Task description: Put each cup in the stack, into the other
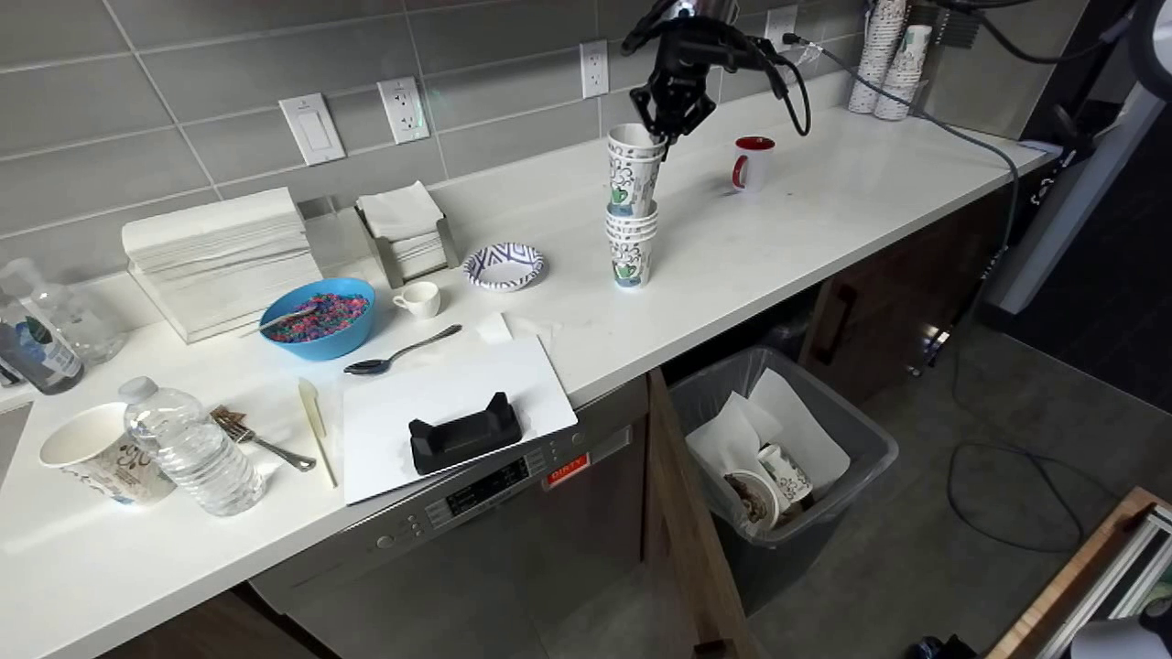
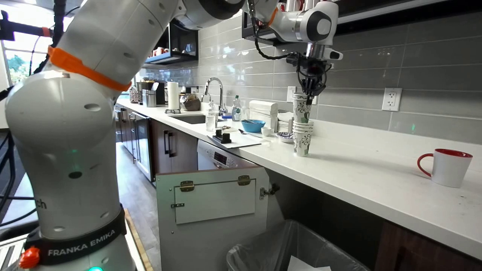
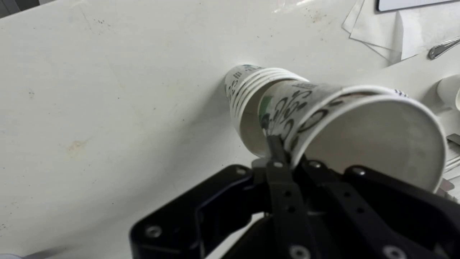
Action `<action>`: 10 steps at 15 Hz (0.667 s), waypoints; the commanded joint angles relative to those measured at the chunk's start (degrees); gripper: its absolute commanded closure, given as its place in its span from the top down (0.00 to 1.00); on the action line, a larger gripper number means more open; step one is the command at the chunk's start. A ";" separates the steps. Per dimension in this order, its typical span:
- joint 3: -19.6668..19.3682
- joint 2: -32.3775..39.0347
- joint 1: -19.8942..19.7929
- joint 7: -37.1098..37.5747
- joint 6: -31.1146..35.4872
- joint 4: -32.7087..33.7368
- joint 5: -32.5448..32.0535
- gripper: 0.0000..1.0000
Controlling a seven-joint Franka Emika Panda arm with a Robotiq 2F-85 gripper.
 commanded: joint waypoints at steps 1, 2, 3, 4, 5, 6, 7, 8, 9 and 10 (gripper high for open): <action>-0.41 2.37 0.21 -0.38 -3.39 3.87 0.22 0.07; -0.46 2.58 0.26 -0.31 -3.68 4.12 0.12 0.28; -0.53 2.81 0.31 -0.17 -3.97 4.52 -0.03 0.32; -0.02 2.93 -0.03 -0.12 -4.03 4.55 -0.31 0.33; -0.06 3.10 -0.01 -0.02 -4.11 4.77 -0.40 0.39; -0.09 3.21 -0.02 0.03 -4.05 4.89 -0.44 0.48; -0.12 3.31 -0.01 0.11 -4.00 5.03 -0.48 0.55; -0.14 3.35 0.00 0.14 -3.95 5.16 -0.53 0.63; -0.17 3.21 -0.06 0.22 -3.82 5.25 -0.46 0.70; -0.23 2.81 -0.08 0.29 -3.62 5.17 -0.51 0.77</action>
